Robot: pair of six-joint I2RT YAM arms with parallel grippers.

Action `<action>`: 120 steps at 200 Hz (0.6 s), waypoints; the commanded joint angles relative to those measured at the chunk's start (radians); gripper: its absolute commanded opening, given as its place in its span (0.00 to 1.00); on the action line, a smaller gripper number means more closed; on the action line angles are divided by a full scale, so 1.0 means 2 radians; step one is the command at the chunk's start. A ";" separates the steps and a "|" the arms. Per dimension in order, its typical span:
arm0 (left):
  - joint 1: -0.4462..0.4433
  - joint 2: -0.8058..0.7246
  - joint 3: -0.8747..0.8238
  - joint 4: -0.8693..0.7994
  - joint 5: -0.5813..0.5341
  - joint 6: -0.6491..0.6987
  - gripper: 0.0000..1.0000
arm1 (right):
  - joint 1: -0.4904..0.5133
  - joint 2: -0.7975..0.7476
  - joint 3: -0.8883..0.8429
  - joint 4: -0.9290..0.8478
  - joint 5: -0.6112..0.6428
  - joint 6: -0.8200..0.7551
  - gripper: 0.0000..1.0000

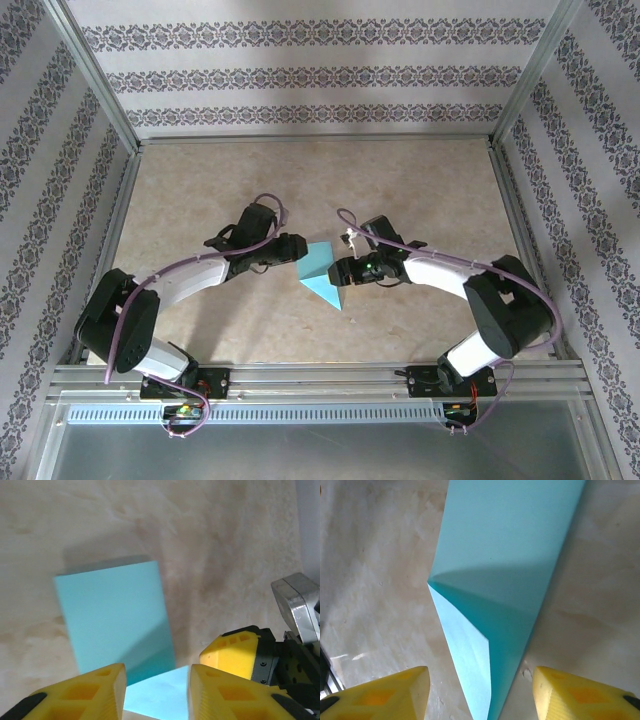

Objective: Fold a paper plane with a square sheet of paper (fold left side to right side)
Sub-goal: Fourth fold the wing at the center of the table.

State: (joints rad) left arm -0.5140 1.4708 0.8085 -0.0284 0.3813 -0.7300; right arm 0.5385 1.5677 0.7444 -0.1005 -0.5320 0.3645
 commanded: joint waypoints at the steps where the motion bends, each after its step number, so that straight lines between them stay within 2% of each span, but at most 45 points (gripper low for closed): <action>1: 0.014 -0.007 -0.028 0.023 -0.006 -0.031 0.40 | -0.002 0.023 0.014 0.040 -0.025 -0.016 0.53; 15: 0.022 -0.007 -0.040 0.044 0.002 -0.047 0.41 | -0.002 0.035 0.015 0.055 -0.034 -0.007 0.47; 37: 0.035 0.001 -0.057 0.076 0.015 -0.069 0.43 | 0.000 0.040 0.013 0.069 -0.040 0.003 0.30; 70: 0.052 0.019 -0.071 0.122 0.043 -0.086 0.43 | -0.005 0.017 -0.001 0.069 -0.034 0.008 0.00; 120: 0.058 0.064 -0.037 0.129 0.084 -0.067 0.45 | -0.015 -0.031 -0.029 0.073 -0.025 0.018 0.00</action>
State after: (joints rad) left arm -0.4099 1.5566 0.6811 0.1864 0.4847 -0.8768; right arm 0.5186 1.5463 0.7094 0.0200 -0.5846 0.3897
